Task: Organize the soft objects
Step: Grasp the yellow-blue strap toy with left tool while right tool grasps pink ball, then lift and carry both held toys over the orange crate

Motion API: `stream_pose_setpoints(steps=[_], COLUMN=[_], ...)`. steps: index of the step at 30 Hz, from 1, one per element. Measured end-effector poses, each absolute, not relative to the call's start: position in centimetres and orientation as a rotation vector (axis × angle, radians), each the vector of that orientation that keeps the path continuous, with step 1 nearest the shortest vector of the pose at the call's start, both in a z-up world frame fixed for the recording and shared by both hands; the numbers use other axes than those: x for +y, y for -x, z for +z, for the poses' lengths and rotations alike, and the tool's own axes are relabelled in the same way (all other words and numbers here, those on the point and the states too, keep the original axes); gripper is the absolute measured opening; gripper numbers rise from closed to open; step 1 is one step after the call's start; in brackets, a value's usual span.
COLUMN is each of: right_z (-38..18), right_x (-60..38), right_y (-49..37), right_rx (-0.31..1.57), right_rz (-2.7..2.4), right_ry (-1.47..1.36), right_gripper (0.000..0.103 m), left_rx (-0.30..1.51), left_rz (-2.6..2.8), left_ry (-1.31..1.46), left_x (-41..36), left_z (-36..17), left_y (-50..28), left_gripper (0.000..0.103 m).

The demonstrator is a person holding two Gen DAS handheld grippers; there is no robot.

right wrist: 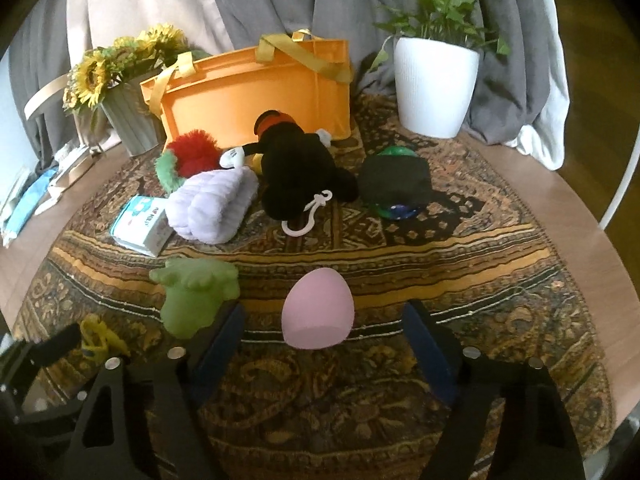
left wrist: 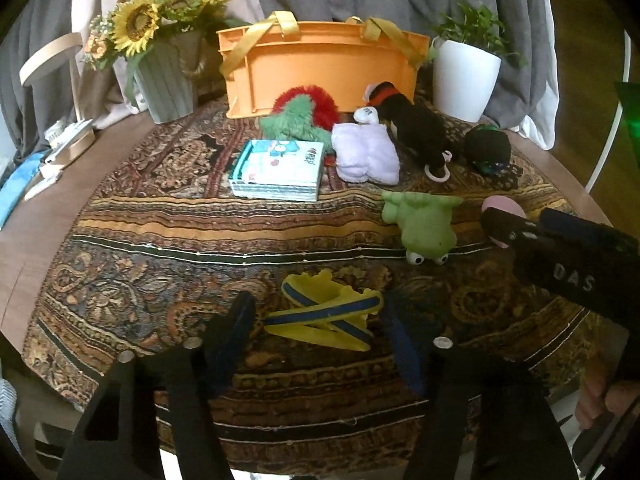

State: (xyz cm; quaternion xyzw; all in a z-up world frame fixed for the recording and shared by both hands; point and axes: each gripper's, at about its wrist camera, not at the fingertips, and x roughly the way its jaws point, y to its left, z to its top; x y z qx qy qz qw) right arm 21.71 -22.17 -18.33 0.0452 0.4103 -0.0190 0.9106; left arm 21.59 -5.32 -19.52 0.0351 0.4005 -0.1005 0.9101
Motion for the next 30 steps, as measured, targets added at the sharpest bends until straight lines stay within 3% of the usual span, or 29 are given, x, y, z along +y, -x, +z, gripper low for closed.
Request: stream_pose_setpoints(steps=[11, 22, 30], right_z=[-19.9, -17.2, -12.9], right_x=[-22.2, -22.0, -21.1], right_y=[-23.1, -22.1, -22.7], right_rx=[0.915, 0.865, 0.803], right_rz=[-0.014, -0.023, -0.002], right_ry=[-0.115, -0.114, -0.123], right_gripper=[0.039, 0.038, 0.038], left_rx=[0.825, 0.791, 0.708], left_rz=[-0.211, -0.218, -0.222], left_ry=[-0.093, -0.066, -0.041], left_x=[-5.7, -5.4, -4.4], left_z=[-19.6, -17.6, -13.0], left_y=[-22.3, -22.5, -23.6], left_gripper=[0.054, 0.053, 0.053])
